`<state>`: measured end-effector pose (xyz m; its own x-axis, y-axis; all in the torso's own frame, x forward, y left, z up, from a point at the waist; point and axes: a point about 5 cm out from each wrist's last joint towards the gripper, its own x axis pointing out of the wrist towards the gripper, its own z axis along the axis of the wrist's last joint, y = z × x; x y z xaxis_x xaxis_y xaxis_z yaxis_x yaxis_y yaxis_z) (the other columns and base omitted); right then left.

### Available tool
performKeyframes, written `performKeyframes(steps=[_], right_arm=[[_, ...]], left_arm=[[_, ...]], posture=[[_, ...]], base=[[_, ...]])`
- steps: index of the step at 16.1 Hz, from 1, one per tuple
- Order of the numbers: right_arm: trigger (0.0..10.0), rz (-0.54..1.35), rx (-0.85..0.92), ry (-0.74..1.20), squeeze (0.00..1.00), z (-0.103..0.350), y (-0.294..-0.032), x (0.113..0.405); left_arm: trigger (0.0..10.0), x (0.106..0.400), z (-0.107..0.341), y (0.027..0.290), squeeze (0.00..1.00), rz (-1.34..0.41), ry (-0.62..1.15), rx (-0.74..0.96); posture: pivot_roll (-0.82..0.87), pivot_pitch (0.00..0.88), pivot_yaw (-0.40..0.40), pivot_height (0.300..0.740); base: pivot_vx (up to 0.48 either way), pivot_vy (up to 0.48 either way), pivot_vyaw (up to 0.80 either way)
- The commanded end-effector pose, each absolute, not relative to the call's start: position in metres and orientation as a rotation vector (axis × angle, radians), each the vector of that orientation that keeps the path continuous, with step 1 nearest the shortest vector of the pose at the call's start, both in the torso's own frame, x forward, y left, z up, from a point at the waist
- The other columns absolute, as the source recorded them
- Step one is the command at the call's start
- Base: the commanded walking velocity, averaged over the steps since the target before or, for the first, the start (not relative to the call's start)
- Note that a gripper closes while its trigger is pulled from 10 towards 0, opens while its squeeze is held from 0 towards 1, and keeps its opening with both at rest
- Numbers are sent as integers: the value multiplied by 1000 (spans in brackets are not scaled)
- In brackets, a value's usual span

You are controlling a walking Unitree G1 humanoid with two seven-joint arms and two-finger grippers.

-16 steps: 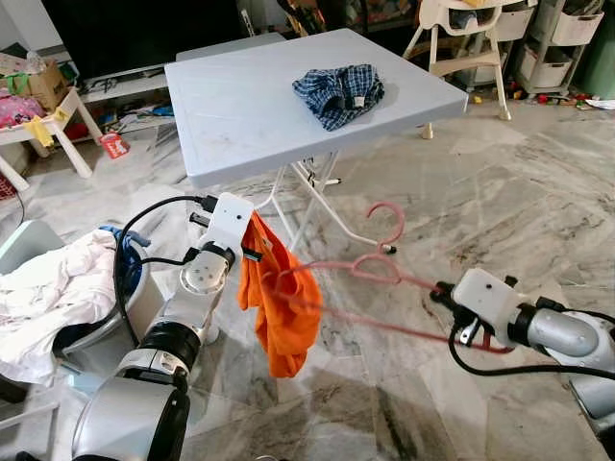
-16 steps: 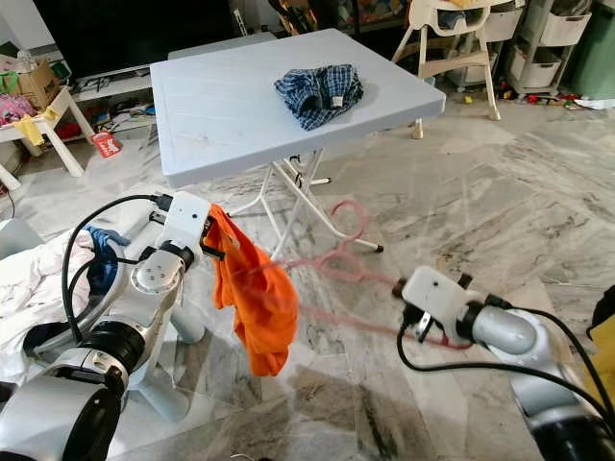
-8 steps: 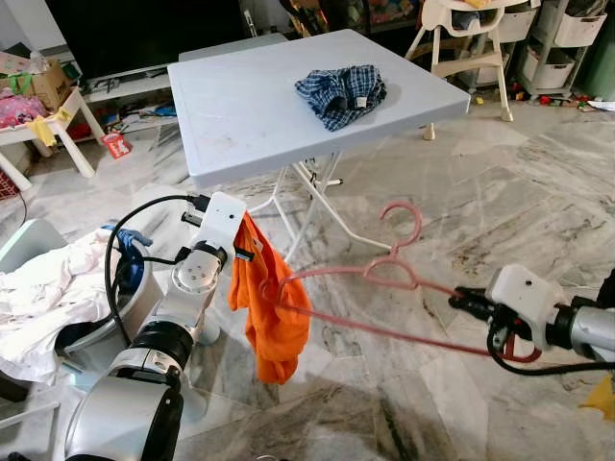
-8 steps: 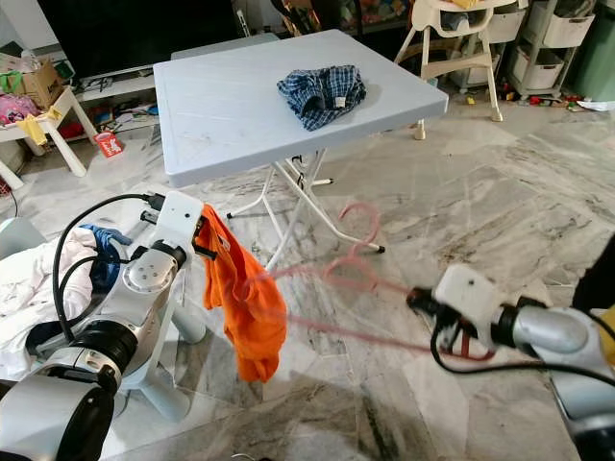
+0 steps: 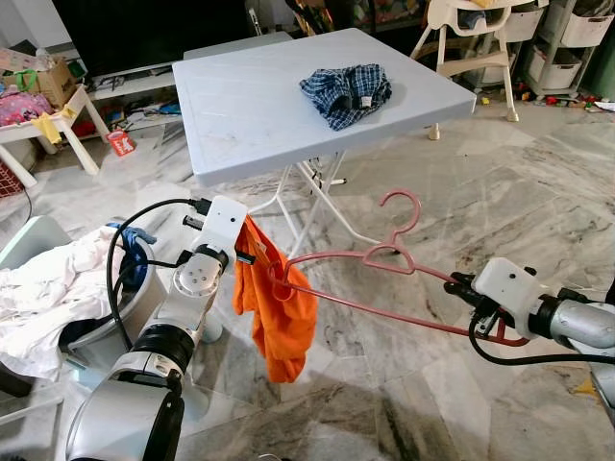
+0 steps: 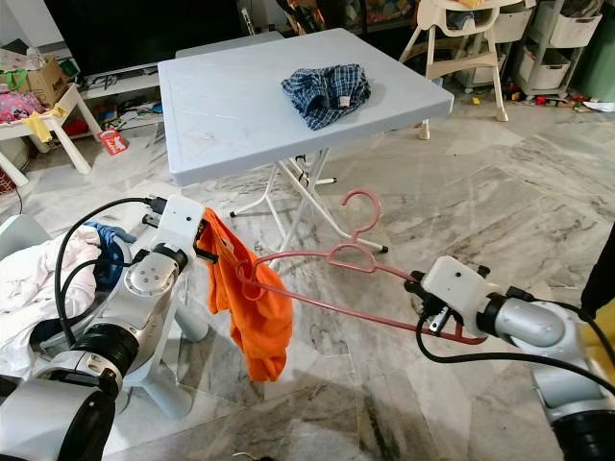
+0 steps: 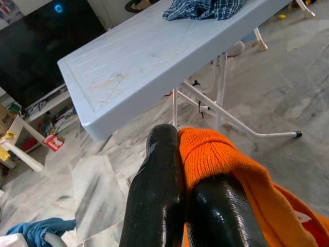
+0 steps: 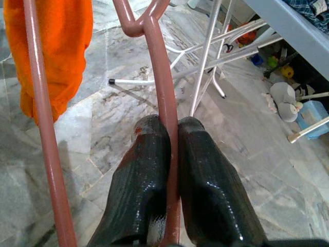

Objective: Hang hanger

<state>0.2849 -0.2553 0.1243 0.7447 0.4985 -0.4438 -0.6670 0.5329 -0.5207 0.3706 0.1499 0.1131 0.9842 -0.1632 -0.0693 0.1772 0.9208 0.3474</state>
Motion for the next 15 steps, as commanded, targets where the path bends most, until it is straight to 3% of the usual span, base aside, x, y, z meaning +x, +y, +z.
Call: performKeyframes(steps=[1, 15], right_arm=[[10000, 709, -752, 221, 0, 127, -250, 289], [10000, 693, -801, 242, 0, 118, -258, 290]], left_arm=[[10000, 372, 120, 155, 0, -158, 17, 365], [10000, 371, 117, 161, 0, -145, 29, 378]], posture=[[-125, 0, 143, 740], [-123, 0, 140, 740]], base=[[0, 0, 0], [0, 0, 0]])
